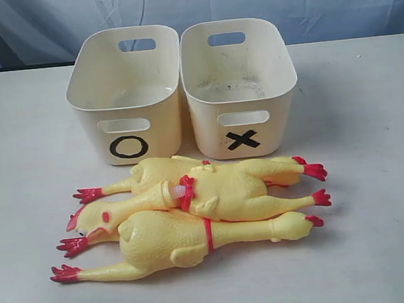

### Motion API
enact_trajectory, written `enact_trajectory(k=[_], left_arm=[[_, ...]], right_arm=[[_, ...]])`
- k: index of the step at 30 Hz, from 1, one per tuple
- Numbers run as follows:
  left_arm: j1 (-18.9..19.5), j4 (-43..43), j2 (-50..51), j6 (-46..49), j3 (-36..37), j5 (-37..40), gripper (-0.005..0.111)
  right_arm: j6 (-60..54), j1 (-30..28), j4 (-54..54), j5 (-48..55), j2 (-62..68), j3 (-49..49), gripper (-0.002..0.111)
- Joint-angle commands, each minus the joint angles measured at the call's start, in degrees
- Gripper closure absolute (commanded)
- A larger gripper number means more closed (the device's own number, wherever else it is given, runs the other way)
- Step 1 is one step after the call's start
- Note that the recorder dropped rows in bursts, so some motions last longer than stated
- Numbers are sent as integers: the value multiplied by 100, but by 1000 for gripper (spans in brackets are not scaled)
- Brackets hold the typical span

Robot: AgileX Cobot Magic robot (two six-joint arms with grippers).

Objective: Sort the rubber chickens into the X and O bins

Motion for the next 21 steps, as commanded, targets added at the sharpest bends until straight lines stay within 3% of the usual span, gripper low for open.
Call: enact_trajectory(k=[1, 14, 17, 21], left_arm=[[-20, 0, -30, -25, -14, -76, 107], [-20, 0, -30, -25, -14, -76, 107], [-20, 0, -30, -25, -14, -76, 107], [-20, 0, -30, -25, -14, -76, 107]], right_arm=[[-22, 16, -3, -30, -38, 5, 109], [-33, 16, -48, -45, -38, 5, 109], [-130, 16, -813, -79, -38, 5, 109], [-130, 16, -978, -136, -38, 5, 109]])
